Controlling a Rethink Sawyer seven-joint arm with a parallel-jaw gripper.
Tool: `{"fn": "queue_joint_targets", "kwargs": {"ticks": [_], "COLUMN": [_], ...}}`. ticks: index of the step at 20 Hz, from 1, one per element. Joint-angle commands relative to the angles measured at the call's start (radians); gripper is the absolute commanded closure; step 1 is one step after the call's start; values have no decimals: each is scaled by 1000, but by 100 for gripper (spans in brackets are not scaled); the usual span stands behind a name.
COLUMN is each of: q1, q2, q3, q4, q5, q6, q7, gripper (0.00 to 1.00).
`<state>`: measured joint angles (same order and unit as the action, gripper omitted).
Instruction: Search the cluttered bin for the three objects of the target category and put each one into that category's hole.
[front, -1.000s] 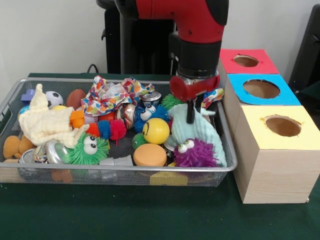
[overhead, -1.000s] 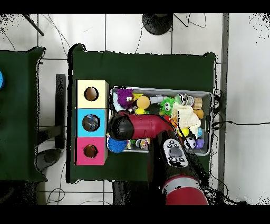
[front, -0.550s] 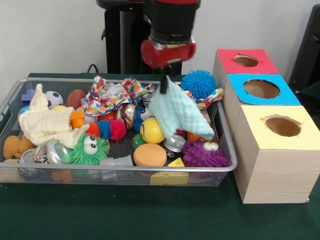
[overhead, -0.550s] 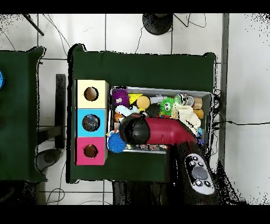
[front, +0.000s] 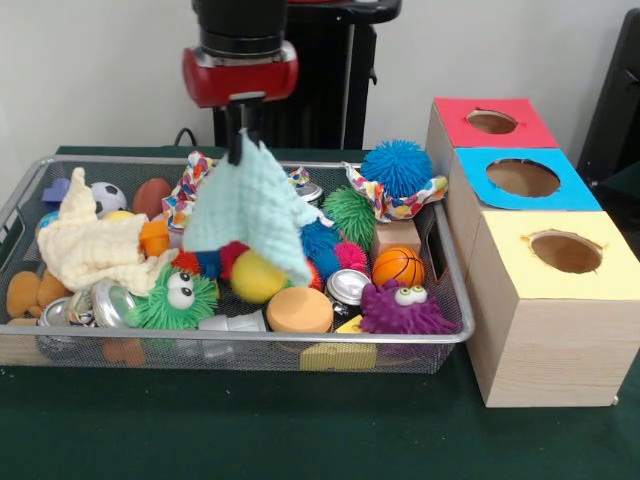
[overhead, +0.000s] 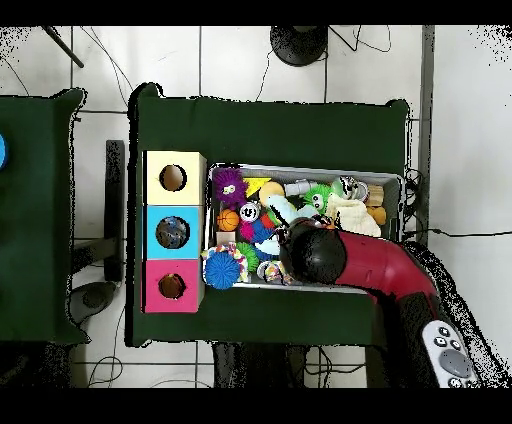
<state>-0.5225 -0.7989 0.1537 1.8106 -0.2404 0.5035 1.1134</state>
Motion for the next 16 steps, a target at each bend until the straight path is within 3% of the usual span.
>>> {"fn": "queue_joint_targets", "kwargs": {"ticks": [1, 13, 16], "q1": [-66, -157, -193], "q2": [31, 40, 57], "q3": [112, 161, 193], "q4": [35, -1, -25], "q5": [-107, -213, -237], "q6": [70, 118, 145], "q7": [-124, -173, -228], "gripper": [100, 100, 100]}}
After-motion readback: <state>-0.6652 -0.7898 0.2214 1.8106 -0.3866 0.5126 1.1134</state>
